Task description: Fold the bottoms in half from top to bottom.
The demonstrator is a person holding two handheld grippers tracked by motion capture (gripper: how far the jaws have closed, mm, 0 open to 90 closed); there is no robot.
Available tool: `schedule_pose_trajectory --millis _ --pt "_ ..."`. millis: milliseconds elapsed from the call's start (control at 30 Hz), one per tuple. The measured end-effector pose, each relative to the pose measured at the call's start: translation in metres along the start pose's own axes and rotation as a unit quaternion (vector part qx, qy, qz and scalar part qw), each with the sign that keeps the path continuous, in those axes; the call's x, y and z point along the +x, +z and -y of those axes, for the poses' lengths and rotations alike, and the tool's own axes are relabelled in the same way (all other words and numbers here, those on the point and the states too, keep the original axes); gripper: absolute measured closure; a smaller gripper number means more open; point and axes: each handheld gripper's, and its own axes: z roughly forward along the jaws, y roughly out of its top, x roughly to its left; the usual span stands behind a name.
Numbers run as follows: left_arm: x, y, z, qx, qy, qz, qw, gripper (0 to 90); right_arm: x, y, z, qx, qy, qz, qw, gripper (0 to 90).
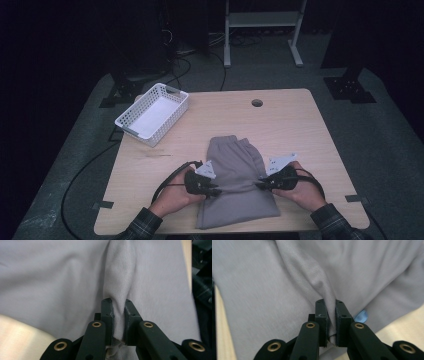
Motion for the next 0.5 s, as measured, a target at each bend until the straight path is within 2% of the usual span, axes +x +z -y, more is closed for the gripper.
schedule_pose_trajectory --millis 67,100,167,267,300,333,367,400,467,500 --pt "0.001 -0.003 -0.002 -0.005 0.001 -0.001 1.0 80.7 -0.001 -0.005 -0.003 -0.008 -0.001 0.003 1.0 82.2" --pt "0.005 -0.012 -0.008 -0.025 -0.002 -0.005 0.9997 80.6 -0.005 -0.014 -0.008 -0.025 -0.002 0.007 0.9997 82.2" --pt "0.011 -0.021 -0.015 -0.044 -0.005 -0.011 0.999 80.6 -0.01 -0.021 -0.014 -0.04 -0.002 0.011 0.9992 82.2" --pt "0.015 -0.029 -0.02 -0.054 -0.003 -0.019 0.9983 80.6 -0.016 -0.033 -0.024 -0.063 -0.003 0.016 0.9979 82.2" --pt "0.019 -0.037 -0.027 -0.066 -0.002 -0.028 0.9974 80.6 -0.018 -0.037 -0.028 -0.072 -0.007 0.019 0.9972 82.2" --pt "0.019 -0.037 -0.027 -0.066 -0.002 -0.028 0.9974 80.6 -0.018 -0.037 -0.028 -0.072 -0.007 0.019 0.9972 82.2" --pt "0.023 -0.046 -0.035 -0.075 0.001 -0.038 0.9965 80.6 -0.022 -0.044 -0.035 -0.08 -0.01 0.027 0.9964 82.2" --pt "0.023 -0.046 -0.035 -0.075 0.001 -0.038 0.9965 80.5 -0.022 -0.044 -0.035 -0.08 -0.01 0.027 0.9964 82.2" --pt "0.034 -0.056 -0.046 -0.087 0.001 -0.056 0.9947 80.5 -0.028 -0.052 -0.046 -0.092 -0.014 0.034 0.995 82.2" --pt "0.034 -0.056 -0.046 -0.087 0.001 -0.056 0.9947 80.5 -0.028 -0.052 -0.046 -0.092 -0.014 0.034 0.995 82.2"
